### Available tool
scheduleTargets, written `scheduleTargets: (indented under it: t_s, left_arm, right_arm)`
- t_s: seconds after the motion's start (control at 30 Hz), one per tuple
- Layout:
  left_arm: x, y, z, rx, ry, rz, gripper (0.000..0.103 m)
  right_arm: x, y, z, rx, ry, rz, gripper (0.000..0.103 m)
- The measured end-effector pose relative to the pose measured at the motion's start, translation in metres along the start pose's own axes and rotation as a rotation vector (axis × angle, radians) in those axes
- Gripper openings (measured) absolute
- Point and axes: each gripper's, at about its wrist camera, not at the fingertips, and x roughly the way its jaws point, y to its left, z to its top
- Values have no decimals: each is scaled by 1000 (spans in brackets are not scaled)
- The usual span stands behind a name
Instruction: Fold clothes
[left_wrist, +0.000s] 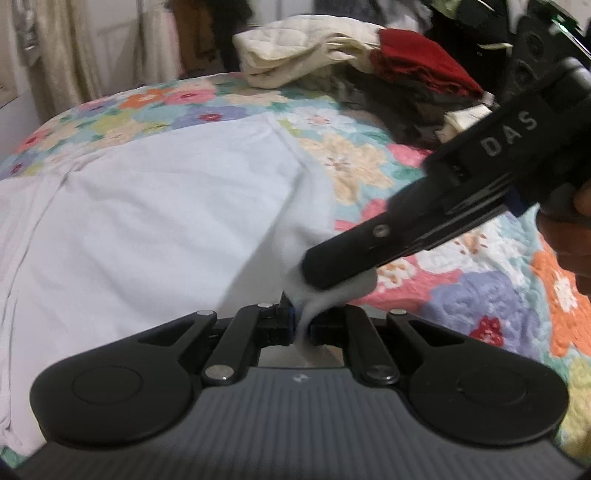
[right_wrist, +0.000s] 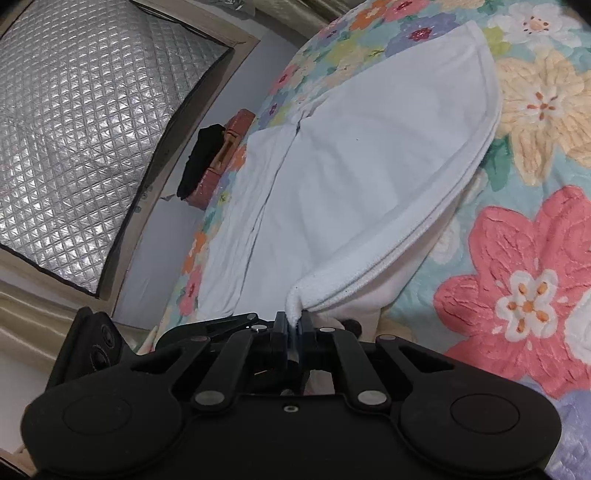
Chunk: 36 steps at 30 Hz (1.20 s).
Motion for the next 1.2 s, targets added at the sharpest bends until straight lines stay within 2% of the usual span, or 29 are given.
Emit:
scheduleTargets:
  t_s: [0.03,0.07,0.1,0.17,0.27,0.33,0.43,0.5,0.63,0.73,0.8,0.9,0.93,0.97,1.0,1.03,1.07,1.2]
  left_arm:
    - [0,4,0,-13,-1,12,7]
    - [0,9,0,-23,0,24,7]
    - [0,14,0,-32,-1,33,7]
    - [-2,22,-2,-53,-8,35,7]
    - [-4,31,-6,-115,-22,10,7]
    - [-3,35,-10,-140,-24,-3,7]
    - [-1,41,-13,-170,-34,-26,7]
    - [-1,46,-15,-193,-39,-44,7]
    - [1,50,-13,-209,-42,-50,7]
    - [3,54,-13,-233,-48,-59,7]
    - [5,57,-13,-246,-43,-66,7]
    - [9,61,-14,-253,-41,-68,7]
    - [11,63,-16,-260,-39,-66,7]
    - [12,66,-17,-272,-37,-64,7]
    - [14,68,-18,-284,-35,-64,7]
    - [15,70,-18,-296,-33,-64,7]
    - [16,73,-19,-308,-32,-64,7]
    - [16,79,-17,-332,-40,-53,7]
  right_arm:
    - [0,-2,2,8,-5,-2,13]
    - [0,-4,5,20,-13,-6,20]
    - [-1,-8,8,29,-22,-21,33]
    - [-4,-16,19,34,-40,-75,44]
    - [-7,-33,44,23,-60,-175,44]
    - [-11,-51,65,57,-88,-207,45]
    - [-13,-76,94,119,-120,-200,48]
    - [-12,-90,111,147,-132,-204,58]
    - [-5,-126,138,266,-165,-168,58]
    - [2,-149,154,327,-208,-192,58]
    - [9,-160,162,348,-228,-209,58]
    - [17,-166,167,304,-236,-177,59]
    - [20,-166,167,275,-240,-175,58]
    - [21,-165,164,243,-246,-186,48]
    - [22,-165,162,221,-253,-202,27]
    - [23,-166,160,208,-255,-218,14]
    - [24,-166,160,200,-259,-229,8]
    - [27,-152,166,140,-297,-241,8]
